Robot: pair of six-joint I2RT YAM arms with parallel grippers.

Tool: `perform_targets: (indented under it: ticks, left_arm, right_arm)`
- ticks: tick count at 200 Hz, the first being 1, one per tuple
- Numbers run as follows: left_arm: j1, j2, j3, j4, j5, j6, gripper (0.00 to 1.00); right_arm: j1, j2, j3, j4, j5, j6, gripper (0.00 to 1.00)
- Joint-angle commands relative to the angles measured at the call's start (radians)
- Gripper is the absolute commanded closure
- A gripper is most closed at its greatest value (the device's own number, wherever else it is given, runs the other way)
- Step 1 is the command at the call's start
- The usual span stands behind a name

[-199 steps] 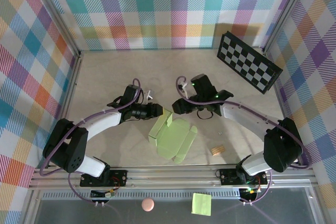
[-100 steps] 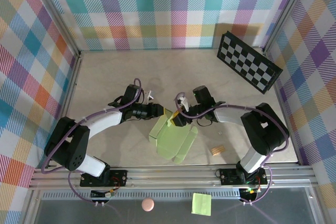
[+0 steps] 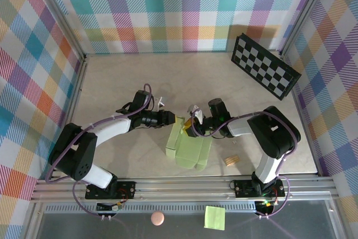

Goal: Fold the paper box

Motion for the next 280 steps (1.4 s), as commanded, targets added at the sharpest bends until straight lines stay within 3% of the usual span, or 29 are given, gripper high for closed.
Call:
perform_targets:
  ticks: [1, 58, 154, 185, 251, 280]
  left_arm:
    - [-0.011, 0.044, -0.011, -0.018, 0.019, -0.017, 0.63]
    - [-0.011, 0.046, -0.001, -0.02, 0.009, -0.02, 0.63]
    - [-0.011, 0.023, -0.006, -0.053, -0.018, -0.001, 0.63]
    - [-0.01, 0.021, -0.006, -0.052, -0.012, -0.002, 0.63]
    - [-0.011, 0.044, 0.013, -0.065, 0.021, 0.008, 0.63]
    - [-0.01, 0.046, 0.03, -0.092, 0.022, 0.023, 0.63]
  right_arm:
    - [0.0, 0.037, -0.006, 0.132, 0.013, -0.011, 0.61]
    - [0.001, 0.056, 0.003, 0.154, 0.029, -0.005, 0.62]
    - [-0.041, -0.082, -0.084, 0.107, 0.056, -0.033, 0.62]
    - [-0.072, -0.045, -0.043, 0.103, -0.048, -0.072, 0.61]
    - [-0.078, 0.024, 0.159, -0.253, -0.187, -0.286, 0.49]
    - [-0.076, 0.046, 0.193, -0.29, -0.249, -0.349, 0.45]
